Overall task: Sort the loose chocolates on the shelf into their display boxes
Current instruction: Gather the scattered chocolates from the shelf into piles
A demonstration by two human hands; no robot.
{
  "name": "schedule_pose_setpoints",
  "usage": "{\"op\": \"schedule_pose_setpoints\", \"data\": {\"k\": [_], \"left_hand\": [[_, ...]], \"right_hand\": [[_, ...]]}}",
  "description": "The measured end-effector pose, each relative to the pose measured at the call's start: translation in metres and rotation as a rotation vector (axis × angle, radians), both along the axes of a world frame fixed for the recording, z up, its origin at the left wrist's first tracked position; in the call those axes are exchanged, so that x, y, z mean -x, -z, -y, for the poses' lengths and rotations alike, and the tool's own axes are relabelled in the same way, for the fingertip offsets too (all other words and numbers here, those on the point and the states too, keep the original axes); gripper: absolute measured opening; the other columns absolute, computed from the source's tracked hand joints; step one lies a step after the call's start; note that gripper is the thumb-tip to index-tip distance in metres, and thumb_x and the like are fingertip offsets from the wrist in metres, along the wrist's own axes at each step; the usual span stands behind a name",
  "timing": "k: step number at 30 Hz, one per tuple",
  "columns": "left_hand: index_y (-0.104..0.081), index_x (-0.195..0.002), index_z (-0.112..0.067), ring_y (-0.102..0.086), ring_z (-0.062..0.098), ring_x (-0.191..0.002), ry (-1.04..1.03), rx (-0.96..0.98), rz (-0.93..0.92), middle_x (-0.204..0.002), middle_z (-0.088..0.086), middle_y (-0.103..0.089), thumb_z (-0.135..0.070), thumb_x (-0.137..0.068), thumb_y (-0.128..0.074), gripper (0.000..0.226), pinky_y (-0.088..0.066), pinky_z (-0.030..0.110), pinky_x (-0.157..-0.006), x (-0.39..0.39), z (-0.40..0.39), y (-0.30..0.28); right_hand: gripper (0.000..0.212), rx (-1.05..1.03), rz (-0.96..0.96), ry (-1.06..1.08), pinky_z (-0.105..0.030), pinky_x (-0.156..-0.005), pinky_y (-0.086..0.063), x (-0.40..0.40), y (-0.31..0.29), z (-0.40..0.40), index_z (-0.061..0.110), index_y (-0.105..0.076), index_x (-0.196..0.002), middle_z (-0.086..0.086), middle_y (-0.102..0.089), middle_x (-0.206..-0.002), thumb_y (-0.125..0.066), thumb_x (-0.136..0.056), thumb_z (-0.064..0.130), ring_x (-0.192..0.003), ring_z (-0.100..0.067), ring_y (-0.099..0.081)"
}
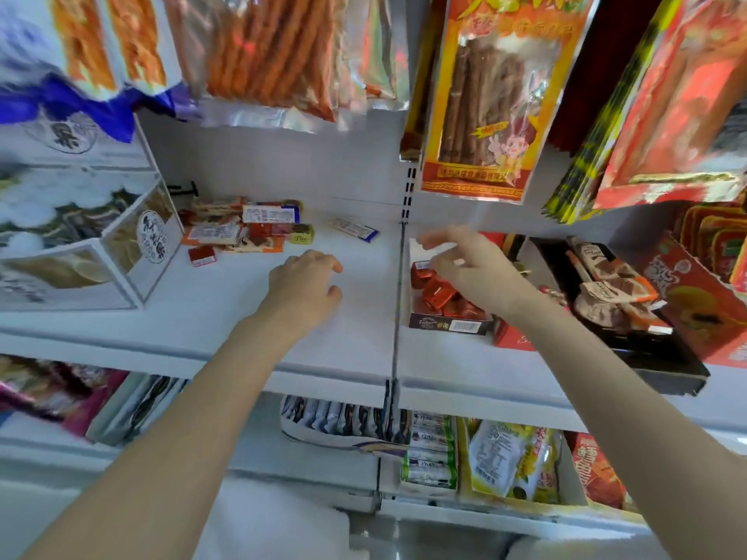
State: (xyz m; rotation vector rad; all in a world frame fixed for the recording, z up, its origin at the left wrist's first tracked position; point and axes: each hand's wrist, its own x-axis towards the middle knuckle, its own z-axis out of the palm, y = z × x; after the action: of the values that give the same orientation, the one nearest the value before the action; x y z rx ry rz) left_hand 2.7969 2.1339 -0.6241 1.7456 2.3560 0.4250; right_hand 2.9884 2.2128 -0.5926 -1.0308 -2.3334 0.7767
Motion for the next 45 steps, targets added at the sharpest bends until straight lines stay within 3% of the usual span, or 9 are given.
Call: {"op": "schedule_pose_setpoints", "data": {"k": [8, 13, 19, 23, 28, 32, 34, 38, 45], "left_hand": [[-0.034, -0.137, -0.016, -0.026, 0.029, -0.134, -0.242, -0.041, -0.035, -0.149, 0.006, -0.026, -0.015, -0.087, -0.051, 0.053, -0.025, 0.043, -0.109, 0.092, 0.03, 0.023], [-0.024, -0.142, -0.019, -0.017, 0.027, -0.138, -0.274, -0.084, -0.111, -0.152, 0.003, -0.018, -0.016, -0.086, -0.048, 0.06, -0.014, 0.043, -0.112, 0.118, 0.021, 0.032], [-0.011, -0.145, -0.024, -0.007, 0.034, -0.141, -0.31, -0.043, -0.044, -0.155, 0.005, -0.006, -0.017, -0.088, -0.044, 0.066, -0.013, 0.049, -0.114, 0.133, 0.009, 0.037], [-0.03, -0.14, -0.022, -0.028, 0.038, -0.132, -0.227, -0.026, -0.016, -0.151, 0.009, -0.02, -0.013, -0.088, -0.043, 0.055, -0.025, 0.045, -0.111, 0.136, 0.006, 0.039], [-0.057, -0.112, -0.016, -0.044, 0.03, -0.113, -0.08, -0.148, 0.161, -0.124, 0.005, -0.042, 0.0, -0.081, -0.049, 0.036, -0.036, 0.033, -0.101, 0.119, 0.017, 0.036], [-0.061, -0.092, -0.018, -0.053, 0.022, -0.101, 0.106, -0.131, 0.304, -0.104, -0.001, -0.045, 0.004, -0.079, -0.056, 0.026, -0.044, 0.036, -0.095, 0.11, 0.029, 0.029], [-0.058, -0.095, -0.021, -0.052, 0.02, -0.106, 0.116, -0.121, 0.31, -0.108, -0.003, -0.046, 0.001, -0.079, -0.059, 0.027, -0.042, 0.032, -0.095, 0.111, 0.034, 0.027], [-0.042, -0.128, -0.021, -0.039, 0.026, -0.121, -0.052, -0.083, 0.217, -0.128, 0.006, -0.042, -0.017, -0.081, -0.065, 0.053, -0.034, 0.035, -0.103, 0.114, 0.038, 0.028], [-0.061, -0.105, -0.015, -0.055, 0.019, -0.093, -0.131, -0.093, 0.194, -0.109, 0.007, -0.059, -0.021, -0.078, -0.069, 0.029, -0.044, 0.03, -0.084, 0.115, 0.04, 0.02]], "right_hand": [[0.054, -0.21, 0.421, -0.038, -0.032, -0.109, -0.022, 0.132, 0.04, -0.048, 0.014, -0.029, -0.142, -0.016, -0.021, -0.151, -0.045, -0.09, 0.01, -0.139, -0.03, -0.022], [0.043, -0.2, 0.535, 0.115, -0.042, -0.098, -0.035, 0.161, 0.052, -0.072, 0.005, -0.034, -0.132, -0.021, -0.037, -0.133, -0.043, -0.092, 0.017, -0.123, -0.038, -0.038], [0.04, -0.154, 0.347, 0.017, -0.034, -0.09, -0.041, 0.179, 0.047, -0.071, 0.0, -0.043, -0.121, -0.018, -0.039, -0.118, -0.054, -0.085, 0.014, -0.104, -0.034, -0.05], [0.043, -0.181, 0.25, -0.122, -0.028, -0.082, -0.038, 0.199, 0.054, -0.059, 0.014, -0.051, -0.124, -0.016, -0.045, -0.107, -0.06, -0.084, 0.027, -0.102, -0.032, -0.052], [0.039, -0.196, 0.282, -0.144, -0.032, -0.082, -0.04, 0.201, 0.058, -0.046, 0.003, -0.05, -0.114, -0.017, -0.04, -0.108, -0.059, -0.085, 0.027, -0.098, -0.034, -0.051], [0.03, -0.275, 0.332, -0.137, -0.033, -0.071, -0.036, 0.188, 0.054, -0.042, 0.001, -0.047, -0.111, -0.019, -0.042, -0.115, -0.053, -0.086, 0.015, -0.095, -0.038, -0.053], [0.032, -0.284, 0.299, -0.169, -0.033, -0.07, -0.039, 0.183, 0.054, -0.04, 0.008, -0.047, -0.115, -0.016, -0.041, -0.116, -0.054, -0.085, 0.016, -0.092, -0.037, -0.055], [0.032, -0.208, 0.391, -0.137, -0.035, -0.084, -0.042, 0.178, 0.06, -0.041, 0.015, -0.052, -0.115, -0.013, -0.042, -0.119, -0.055, -0.087, 0.03, -0.098, -0.034, -0.055], [0.017, -0.092, 0.276, -0.104, -0.028, -0.061, -0.033, 0.149, 0.052, -0.018, 0.015, -0.052, -0.091, -0.001, -0.049, -0.078, -0.061, -0.081, 0.026, -0.077, -0.025, -0.049]]}}
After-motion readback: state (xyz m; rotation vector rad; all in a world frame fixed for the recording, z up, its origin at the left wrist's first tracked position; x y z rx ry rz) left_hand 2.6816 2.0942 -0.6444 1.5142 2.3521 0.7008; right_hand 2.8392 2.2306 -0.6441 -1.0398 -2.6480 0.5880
